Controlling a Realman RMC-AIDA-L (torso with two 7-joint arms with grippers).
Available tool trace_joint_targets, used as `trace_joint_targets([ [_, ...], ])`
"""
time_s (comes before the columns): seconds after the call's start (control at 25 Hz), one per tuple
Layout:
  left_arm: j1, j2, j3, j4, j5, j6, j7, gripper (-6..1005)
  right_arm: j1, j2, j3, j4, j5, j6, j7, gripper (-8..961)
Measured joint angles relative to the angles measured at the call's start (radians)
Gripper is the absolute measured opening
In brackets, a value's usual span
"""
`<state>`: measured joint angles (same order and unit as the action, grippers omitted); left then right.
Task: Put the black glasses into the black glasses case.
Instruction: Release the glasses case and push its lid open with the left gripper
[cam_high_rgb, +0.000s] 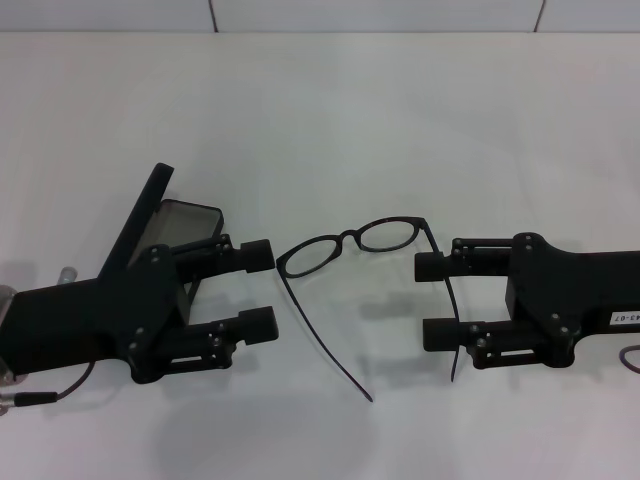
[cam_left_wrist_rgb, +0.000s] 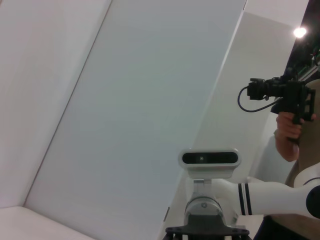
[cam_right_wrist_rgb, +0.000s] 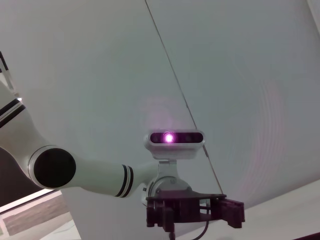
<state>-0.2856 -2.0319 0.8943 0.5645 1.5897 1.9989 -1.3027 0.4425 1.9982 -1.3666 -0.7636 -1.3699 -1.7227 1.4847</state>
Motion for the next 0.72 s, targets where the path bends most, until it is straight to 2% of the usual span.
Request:
trace_joint_targets([
  [0.16,-0.001,-0.001,-0.001,0.009,-0.012,0.001,-0.018,747,-0.005,0.000,0.005,0.005,0.000,0.015,-0.028,704],
  [0.32,-0.002,-0.013,-0.002,0.123,-0.043,0.005,-0.124,746,-0.020,-0.001,0.042,0.014,-0.007,0.024,-0.058,704],
  [0.48,0.012,-0.038,-0.002,0.354,-0.074,0.001,-0.290,727,-0.053,0.001,0.097,0.009,-0.009,0.016,-0.086,704],
  [0.6,0.037,-0.058,0.001,0.604,-0.077,-0.055,-0.465,671,-0.078,0.002,0.145,0.005,-0.009,0.010,-0.107,704],
  [0.72,0.051,-0.060,0.012,0.797,-0.060,-0.131,-0.633,653,-0.100,0.005,0.196,0.003,-0.009,0.001,-0.133,704],
])
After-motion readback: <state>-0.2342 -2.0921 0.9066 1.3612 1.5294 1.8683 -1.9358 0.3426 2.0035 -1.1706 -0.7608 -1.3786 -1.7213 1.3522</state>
